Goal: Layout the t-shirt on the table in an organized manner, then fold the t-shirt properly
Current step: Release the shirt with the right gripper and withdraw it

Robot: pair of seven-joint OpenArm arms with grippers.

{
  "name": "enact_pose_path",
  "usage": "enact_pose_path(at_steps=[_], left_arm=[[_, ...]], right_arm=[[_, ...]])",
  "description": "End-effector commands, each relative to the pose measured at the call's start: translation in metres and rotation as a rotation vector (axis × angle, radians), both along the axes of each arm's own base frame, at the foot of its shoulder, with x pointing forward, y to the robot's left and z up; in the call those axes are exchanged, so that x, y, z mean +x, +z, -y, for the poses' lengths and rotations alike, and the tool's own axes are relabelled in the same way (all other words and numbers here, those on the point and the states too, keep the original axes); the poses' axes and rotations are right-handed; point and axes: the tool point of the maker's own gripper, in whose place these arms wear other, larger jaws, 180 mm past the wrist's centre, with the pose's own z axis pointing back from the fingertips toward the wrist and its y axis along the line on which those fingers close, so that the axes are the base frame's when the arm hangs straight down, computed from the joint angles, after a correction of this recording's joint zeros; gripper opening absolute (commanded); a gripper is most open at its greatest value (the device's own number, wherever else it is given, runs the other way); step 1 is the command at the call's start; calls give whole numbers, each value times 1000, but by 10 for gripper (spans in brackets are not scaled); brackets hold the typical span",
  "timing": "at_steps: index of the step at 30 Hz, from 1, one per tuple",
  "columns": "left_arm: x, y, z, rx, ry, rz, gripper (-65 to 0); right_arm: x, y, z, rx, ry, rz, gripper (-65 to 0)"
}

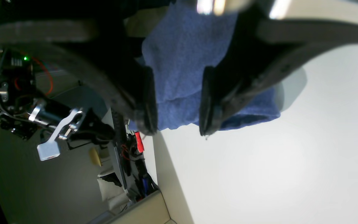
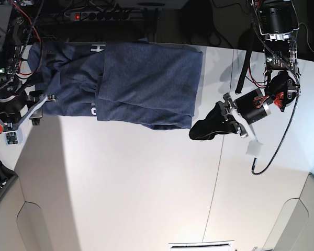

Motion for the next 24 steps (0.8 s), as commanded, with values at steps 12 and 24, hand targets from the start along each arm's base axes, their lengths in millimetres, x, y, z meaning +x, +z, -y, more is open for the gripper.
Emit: enact_pose_path(at_steps=[12, 24], left_arm=[[11, 10, -5, 26, 26, 56, -401], [11, 10, -5, 25, 26, 56, -401]], right_arm=[[-16, -20, 10, 509, -58, -2, -258], [-35, -50, 29, 522, -115, -111, -241]])
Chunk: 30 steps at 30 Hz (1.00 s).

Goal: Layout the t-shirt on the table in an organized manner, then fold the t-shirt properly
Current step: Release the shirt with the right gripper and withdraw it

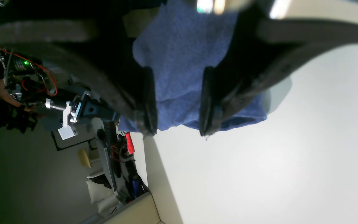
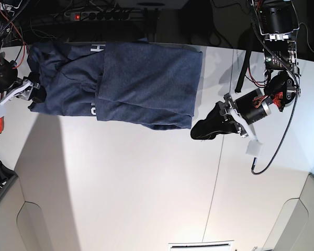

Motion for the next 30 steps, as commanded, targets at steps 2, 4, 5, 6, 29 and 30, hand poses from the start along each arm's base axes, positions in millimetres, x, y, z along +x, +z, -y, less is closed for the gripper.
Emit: enact_pose_path(at_steps=[2, 4, 5, 6, 29, 30], left_arm=[[9, 17, -2, -19, 9, 58, -401], [9, 17, -2, -19, 9, 58, -401], [9, 17, -2, -19, 9, 58, -401], [9, 17, -2, -19, 9, 58, -401], [11, 19, -3, -26, 24, 68, -401], [12, 19, -3, -25, 23, 68, -401]], right_arm=[[6, 9, 18, -34, 3, 22, -241], [1, 3, 29, -42, -5, -11, -241], [-1, 0, 33, -40, -6, -24, -241], [-3, -2, 34, -28, 0, -30, -241], [-22, -20, 10, 154, 37, -91, -241], [-23, -21, 10, 151, 40, -94, -241]])
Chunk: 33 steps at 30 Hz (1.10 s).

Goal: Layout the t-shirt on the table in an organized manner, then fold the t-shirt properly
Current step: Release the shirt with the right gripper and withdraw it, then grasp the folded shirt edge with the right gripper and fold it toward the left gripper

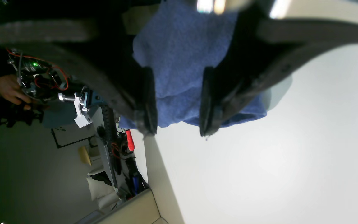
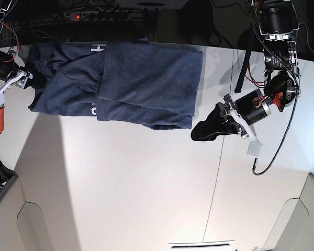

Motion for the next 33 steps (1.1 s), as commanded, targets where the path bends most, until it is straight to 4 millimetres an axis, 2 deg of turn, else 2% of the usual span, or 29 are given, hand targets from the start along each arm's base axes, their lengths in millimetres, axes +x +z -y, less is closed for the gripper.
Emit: enact_pose_path(at_steps=[1, 9, 17, 21, 28, 33], left_arm=[[10, 17, -2, -20, 12, 60, -401], [10, 17, -2, -22, 14, 61, -401], [10, 17, -2, -22, 14, 61, -401], [10, 17, -2, -21, 14, 61, -401], [10, 17, -2, -21, 14, 61, -401], [9, 17, -2, -20, 13, 59, -401]], right_arm=[[7, 8, 7, -15, 11, 31, -243], [-6, -10, 3, 19, -1, -31, -243], [-9, -24, -29, 26, 114, -70, -243], [-13, -29, -36, 8, 154, -92, -243], [-6, -24, -35, -2, 160, -70, -243], [10, -3, -33, -39, 176, 4, -243]])
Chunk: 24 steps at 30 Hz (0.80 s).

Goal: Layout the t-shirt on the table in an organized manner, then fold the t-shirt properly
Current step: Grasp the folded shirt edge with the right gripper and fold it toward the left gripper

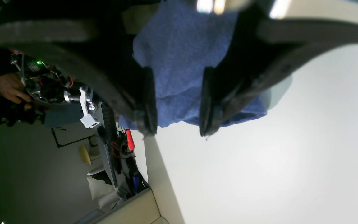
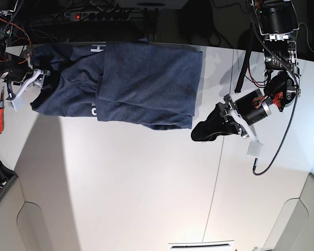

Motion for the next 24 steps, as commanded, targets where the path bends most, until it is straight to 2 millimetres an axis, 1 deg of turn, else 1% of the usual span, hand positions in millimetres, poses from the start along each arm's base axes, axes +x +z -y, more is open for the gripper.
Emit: enact_pose_path(at_steps=[1, 3, 5, 11, 14, 19, 24], left_arm=[[8, 16, -2, -18, 11, 56, -401], [8, 15, -2, -14, 10, 55, -401], [8, 15, -2, -12, 10, 55, -401], [8, 15, -2, -12, 10, 55, -401], [8, 15, -2, -12, 10, 55, -401], [8, 15, -2, -12, 10, 55, -401], [8, 15, -2, -13, 10, 55, -401]], right_arm=[[10, 13, 7, -18, 3, 46, -243], [14, 19, 6, -27, 12, 68, -243], [15, 19, 8, -46, 17, 68, -243], [16, 11, 32, -186, -5, 62, -243], [17, 10, 38, -217, -21, 65, -243], [17, 9, 39, -227, -21, 68, -243], [18, 9, 30, -189, -21, 75, -243]])
